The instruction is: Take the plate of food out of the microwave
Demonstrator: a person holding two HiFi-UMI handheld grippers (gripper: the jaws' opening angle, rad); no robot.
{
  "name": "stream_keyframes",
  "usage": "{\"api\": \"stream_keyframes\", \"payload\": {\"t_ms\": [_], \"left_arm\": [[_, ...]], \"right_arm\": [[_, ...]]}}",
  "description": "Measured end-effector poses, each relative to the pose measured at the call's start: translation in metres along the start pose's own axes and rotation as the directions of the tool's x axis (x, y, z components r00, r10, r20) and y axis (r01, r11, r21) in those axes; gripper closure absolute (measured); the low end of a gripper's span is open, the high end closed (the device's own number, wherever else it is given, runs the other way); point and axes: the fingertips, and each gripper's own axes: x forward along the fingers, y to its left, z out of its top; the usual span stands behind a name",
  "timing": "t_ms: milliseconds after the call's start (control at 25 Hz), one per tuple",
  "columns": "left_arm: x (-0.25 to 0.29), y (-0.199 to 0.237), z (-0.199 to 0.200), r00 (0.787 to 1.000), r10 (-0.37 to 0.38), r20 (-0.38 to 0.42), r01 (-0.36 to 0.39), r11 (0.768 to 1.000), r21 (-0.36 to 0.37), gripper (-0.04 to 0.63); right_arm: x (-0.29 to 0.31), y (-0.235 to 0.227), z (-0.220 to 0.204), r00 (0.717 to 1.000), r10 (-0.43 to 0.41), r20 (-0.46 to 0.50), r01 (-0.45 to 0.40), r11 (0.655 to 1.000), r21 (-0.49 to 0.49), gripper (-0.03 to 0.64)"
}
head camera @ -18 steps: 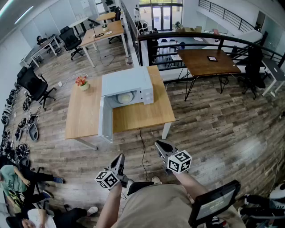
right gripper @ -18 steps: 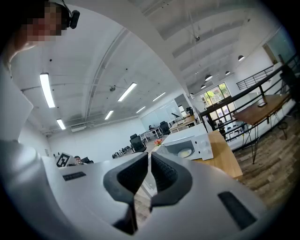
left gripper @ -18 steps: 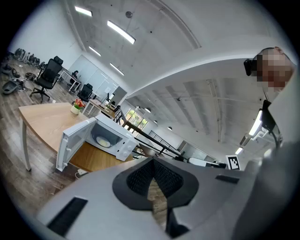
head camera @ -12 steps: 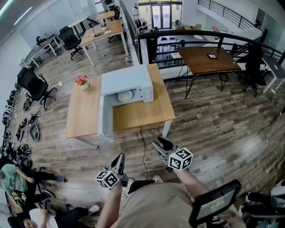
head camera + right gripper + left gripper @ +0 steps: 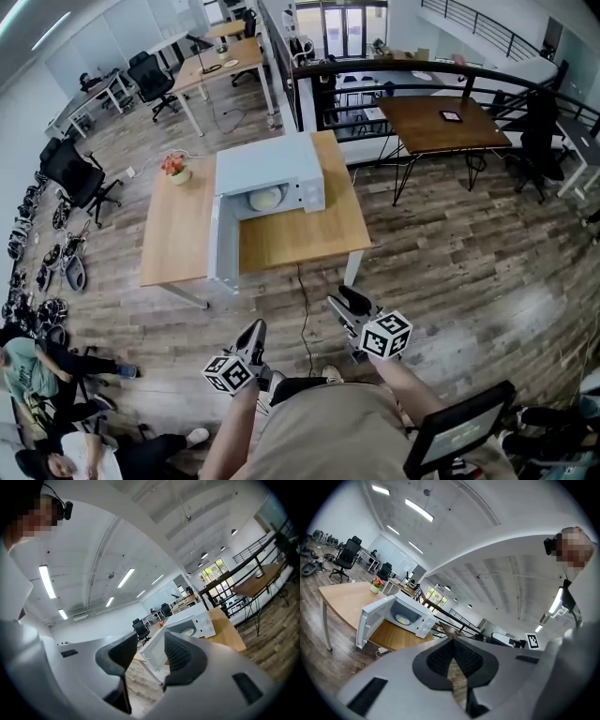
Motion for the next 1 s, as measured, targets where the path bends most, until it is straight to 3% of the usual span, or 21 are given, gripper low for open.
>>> {"api": "stream_keyframes", "payload": {"t_ms": [520,1000], "left_arm": [[-0.005,-0.004,-0.005,0.999,0.034,0.003,-0.034,0.999,0.014,0.594],[-0.014,0.004,-0.012,0.997,0.081,0.012,-0.081,0.997,-0.007,0.594]], "right_arm": [[-0.007,-0.016,0.004,1.000,-0.017,0.000,0.017,0.999,-0.029,0.449],[0.016,-0.023,-0.012,1.000,-0.009,-0.023,0.010,0.999,0.036,0.450]]}}
